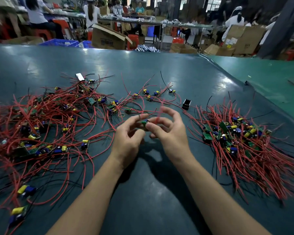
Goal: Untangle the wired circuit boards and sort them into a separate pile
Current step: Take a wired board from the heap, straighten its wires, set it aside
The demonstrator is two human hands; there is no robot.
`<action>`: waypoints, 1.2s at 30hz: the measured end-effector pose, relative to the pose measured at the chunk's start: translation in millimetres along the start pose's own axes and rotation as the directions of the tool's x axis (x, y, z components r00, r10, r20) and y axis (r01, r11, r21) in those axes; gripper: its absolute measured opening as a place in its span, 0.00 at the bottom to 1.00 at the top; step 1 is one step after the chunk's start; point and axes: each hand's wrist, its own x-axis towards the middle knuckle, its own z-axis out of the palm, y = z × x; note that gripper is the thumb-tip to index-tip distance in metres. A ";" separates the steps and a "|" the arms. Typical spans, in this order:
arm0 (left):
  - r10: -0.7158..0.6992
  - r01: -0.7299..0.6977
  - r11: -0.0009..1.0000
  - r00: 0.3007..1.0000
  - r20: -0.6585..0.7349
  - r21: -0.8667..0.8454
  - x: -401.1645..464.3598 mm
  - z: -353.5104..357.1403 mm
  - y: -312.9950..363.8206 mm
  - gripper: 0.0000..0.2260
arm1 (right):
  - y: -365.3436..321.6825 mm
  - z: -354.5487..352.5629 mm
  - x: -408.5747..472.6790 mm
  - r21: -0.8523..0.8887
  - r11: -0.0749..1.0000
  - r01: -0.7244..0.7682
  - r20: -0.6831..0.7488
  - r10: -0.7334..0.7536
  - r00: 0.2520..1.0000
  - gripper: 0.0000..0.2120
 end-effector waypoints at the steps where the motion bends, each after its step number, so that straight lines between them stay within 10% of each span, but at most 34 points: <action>1: -0.007 0.007 0.999 1.000 -0.003 0.033 1.3 0.3 -0.7 0.13 | 4.8 -2.7 0.0 -0.003 1.000 0.017 -0.038 -0.017 0.999 0.18; 10: -0.110 0.109 0.994 0.988 -0.110 -0.013 5.9 -1.8 -3.1 0.04 | 21.8 -3.1 3.7 -0.335 0.930 0.154 -0.045 -0.179 0.983 0.10; 18: -0.182 0.142 0.973 0.957 -0.224 -0.184 6.9 -1.0 -1.7 0.08 | 11.0 -3.7 8.6 0.274 0.940 -0.204 -0.188 0.260 0.947 0.05; 36: -0.155 0.115 0.973 0.968 -0.198 -0.200 5.5 3.0 8.6 0.08 | 1.4 -29.5 17.0 0.394 0.919 -0.028 -0.456 0.222 0.862 0.06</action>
